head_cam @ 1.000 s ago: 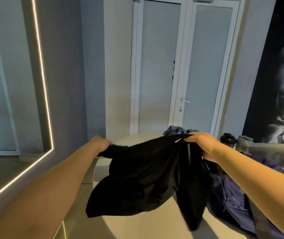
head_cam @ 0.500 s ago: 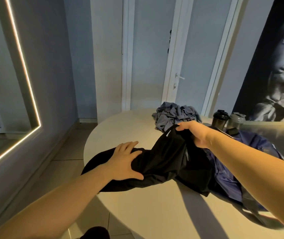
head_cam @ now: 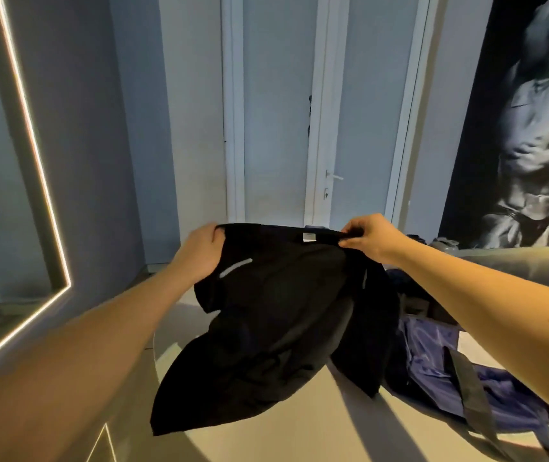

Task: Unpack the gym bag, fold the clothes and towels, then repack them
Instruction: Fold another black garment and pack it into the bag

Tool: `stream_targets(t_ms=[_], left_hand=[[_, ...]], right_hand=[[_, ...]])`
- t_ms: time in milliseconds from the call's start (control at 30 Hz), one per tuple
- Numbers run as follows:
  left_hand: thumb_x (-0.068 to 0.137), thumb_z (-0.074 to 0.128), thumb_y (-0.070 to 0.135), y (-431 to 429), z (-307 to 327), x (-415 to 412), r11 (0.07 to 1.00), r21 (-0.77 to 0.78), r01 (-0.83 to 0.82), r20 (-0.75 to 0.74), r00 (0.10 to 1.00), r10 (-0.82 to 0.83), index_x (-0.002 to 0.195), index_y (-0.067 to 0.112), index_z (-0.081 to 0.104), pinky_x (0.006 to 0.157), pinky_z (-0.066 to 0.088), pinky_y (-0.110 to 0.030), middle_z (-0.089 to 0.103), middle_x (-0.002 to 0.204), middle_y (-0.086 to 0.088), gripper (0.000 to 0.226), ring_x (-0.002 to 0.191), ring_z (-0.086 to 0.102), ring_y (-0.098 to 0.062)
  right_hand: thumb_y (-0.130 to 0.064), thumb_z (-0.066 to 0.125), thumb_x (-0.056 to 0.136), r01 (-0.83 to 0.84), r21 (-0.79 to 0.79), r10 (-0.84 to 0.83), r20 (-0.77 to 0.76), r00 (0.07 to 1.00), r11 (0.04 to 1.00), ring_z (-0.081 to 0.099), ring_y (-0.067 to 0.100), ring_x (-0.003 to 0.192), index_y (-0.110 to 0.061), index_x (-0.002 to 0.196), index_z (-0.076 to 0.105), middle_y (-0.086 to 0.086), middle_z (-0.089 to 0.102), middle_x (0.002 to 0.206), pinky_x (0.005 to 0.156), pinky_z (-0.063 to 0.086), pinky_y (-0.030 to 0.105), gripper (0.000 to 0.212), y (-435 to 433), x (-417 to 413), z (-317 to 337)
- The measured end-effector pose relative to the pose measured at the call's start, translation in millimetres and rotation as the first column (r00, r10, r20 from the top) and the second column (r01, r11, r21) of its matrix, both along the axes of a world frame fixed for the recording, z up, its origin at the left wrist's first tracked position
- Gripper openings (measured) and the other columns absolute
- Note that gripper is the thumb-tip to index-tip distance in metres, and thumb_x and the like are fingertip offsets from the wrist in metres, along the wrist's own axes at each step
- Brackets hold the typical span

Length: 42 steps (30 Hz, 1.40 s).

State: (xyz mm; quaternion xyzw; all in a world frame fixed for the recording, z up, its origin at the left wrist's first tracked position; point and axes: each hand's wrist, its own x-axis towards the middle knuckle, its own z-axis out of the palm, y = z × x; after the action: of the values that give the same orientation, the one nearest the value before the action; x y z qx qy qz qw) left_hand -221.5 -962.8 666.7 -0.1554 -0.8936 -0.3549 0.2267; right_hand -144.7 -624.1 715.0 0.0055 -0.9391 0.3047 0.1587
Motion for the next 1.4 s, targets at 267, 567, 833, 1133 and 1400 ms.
stream_targets(t_ms=[267, 567, 833, 1133, 1400], left_hand=[[0.097, 0.050, 0.062, -26, 139, 41, 0.864, -0.503, -0.034, -0.265, 0.957, -0.117, 0.096, 0.023, 0.050, 0.062, 0.040, -0.034, 0.057, 0.079, 0.006, 0.039, 0.072, 0.056, -0.015], [0.100, 0.062, 0.027, -49, 194, 77, 0.986, -0.165, 0.031, -0.202, 0.977, -0.065, 0.089, 0.014, 0.065, 0.067, 0.043, -0.030, 0.065, 0.084, -0.001, 0.017, 0.083, 0.062, -0.021], [0.106, 0.046, 0.019, -46, 256, 126, 0.970, 0.238, -0.036, -0.240, 0.966, 0.094, 0.108, 0.006, 0.064, 0.068, 0.042, -0.031, 0.063, 0.090, -0.008, 0.022, 0.078, 0.058, -0.019], [0.092, 0.069, 0.035, -86, 288, 180, 0.966, 0.178, 0.189, -0.065, 0.982, -0.180, 0.107, 0.025, 0.077, 0.095, 0.055, -0.041, 0.078, 0.102, -0.004, 0.019, 0.098, 0.074, -0.025], [0.093, 0.065, 0.038, -88, 269, 157, 0.876, 0.453, 0.165, 0.113, 0.964, -0.240, 0.104, 0.015, 0.075, 0.074, 0.055, -0.033, 0.078, 0.098, -0.011, 0.027, 0.077, 0.076, -0.024]], right_hand=[[-0.024, 0.068, 0.096, 0.192, 0.115, -0.164, -0.220, 0.962, 0.975, 0.066, 0.032, 0.089, -0.015, 0.102, 0.073, 0.008, 0.071, 0.092, 0.082, 0.058, 0.045, 0.012, 10, 8, 56], [0.001, 0.060, 0.094, 0.126, -0.391, -0.237, -0.249, 0.939, 0.912, 0.072, 0.030, 0.089, -0.006, 0.090, 0.068, 0.012, 0.072, 0.088, 0.086, 0.060, 0.044, 0.011, -8, 43, 123], [-0.018, 0.059, 0.098, -0.113, -0.530, -0.245, -0.558, 0.793, 0.841, 0.065, 0.017, 0.082, -0.014, 0.093, 0.071, 0.001, 0.069, 0.087, 0.072, 0.052, 0.030, 0.013, -48, 90, 186], [-0.015, 0.063, 0.090, -0.376, -0.664, -0.148, -0.592, 0.792, 0.646, 0.060, 0.017, 0.070, -0.011, 0.079, 0.065, 0.004, 0.066, 0.080, 0.066, 0.050, 0.026, 0.013, -50, 125, 228], [-0.011, 0.066, 0.083, -0.437, -0.790, -0.150, -0.540, 0.828, 0.430, 0.060, 0.023, 0.073, -0.009, 0.083, 0.066, 0.007, 0.065, 0.080, 0.070, 0.054, 0.030, 0.002, -54, 88, 220]])
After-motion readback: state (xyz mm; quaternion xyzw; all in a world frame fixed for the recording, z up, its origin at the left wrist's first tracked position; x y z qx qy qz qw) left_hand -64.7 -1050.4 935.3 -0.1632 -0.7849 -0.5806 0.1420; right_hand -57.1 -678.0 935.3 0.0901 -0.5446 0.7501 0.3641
